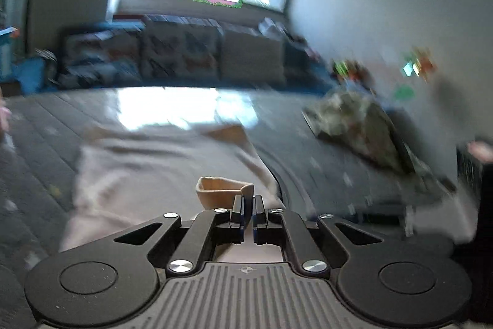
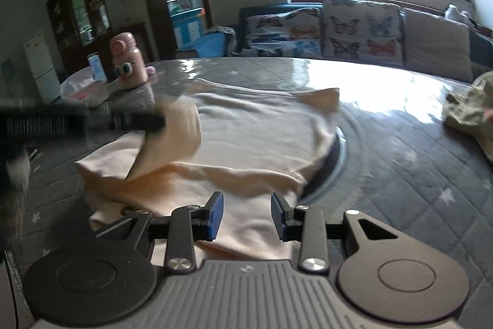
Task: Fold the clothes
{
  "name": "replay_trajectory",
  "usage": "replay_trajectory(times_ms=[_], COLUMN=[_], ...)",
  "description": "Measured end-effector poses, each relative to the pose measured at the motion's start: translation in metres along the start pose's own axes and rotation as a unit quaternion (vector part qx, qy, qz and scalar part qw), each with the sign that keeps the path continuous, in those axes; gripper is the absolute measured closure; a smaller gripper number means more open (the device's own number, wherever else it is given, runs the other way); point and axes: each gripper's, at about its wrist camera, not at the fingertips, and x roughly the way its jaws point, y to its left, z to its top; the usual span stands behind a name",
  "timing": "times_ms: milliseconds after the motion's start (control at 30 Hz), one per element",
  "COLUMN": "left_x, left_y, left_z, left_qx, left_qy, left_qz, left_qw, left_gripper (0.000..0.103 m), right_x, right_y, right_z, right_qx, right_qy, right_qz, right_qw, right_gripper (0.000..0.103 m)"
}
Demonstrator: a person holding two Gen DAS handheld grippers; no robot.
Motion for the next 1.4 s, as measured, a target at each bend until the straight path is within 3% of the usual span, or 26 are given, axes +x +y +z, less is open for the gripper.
replay_trajectory(times_ms=[100, 233, 600, 800, 1033, 1233, 1400], left_x=[0.004, -0.007, -0.052, -0.066, -0.064, -0.062, -0.058], left_y=[-0.009, 0.001, 0.077, 0.086, 0.094, 0.094, 0.093], left_z=[-0.015, -0.021, -0.044, -0.065, -0.073, -0.071, -0.074], left_qx=[0.021, 0.025, 0.001, 0.042, 0.029, 0.015, 0.031], left_qy=[0.018, 0.006, -0.001, 0.005, 0.007, -0.003, 0.004], left_qz=[-0.009, 0.000, 0.106, 0.120, 0.130, 0.122, 0.144], left_qw=[0.9996, 0.9997, 0.9943, 0.9919, 0.9911, 0.9924, 0.9891], left_gripper=[0.091, 0.071, 0.070, 0.063, 0.061, 0.061, 0.063], right_x=[-0.002, -0.001, 0.032, 0.045, 0.049, 0.030, 0.011], right_y=[-0.007, -0.007, 0.021, 0.023, 0.029, 0.031, 0.027], right_z=[-0.003, -0.002, 0.003, 0.001, 0.003, 0.016, 0.029], right_qx=[0.012, 0.019, 0.007, 0.015, 0.007, -0.006, -0.011], right_qy=[-0.001, -0.004, 0.029, 0.047, 0.044, 0.007, -0.031], right_qz=[-0.002, 0.005, 0.036, 0.023, 0.007, -0.012, -0.043], right_qw=[1.000, 1.000, 0.999, 0.999, 0.999, 1.000, 0.999], right_gripper=[0.069, 0.069, 0.070, 0.070, 0.096, 0.101, 0.102])
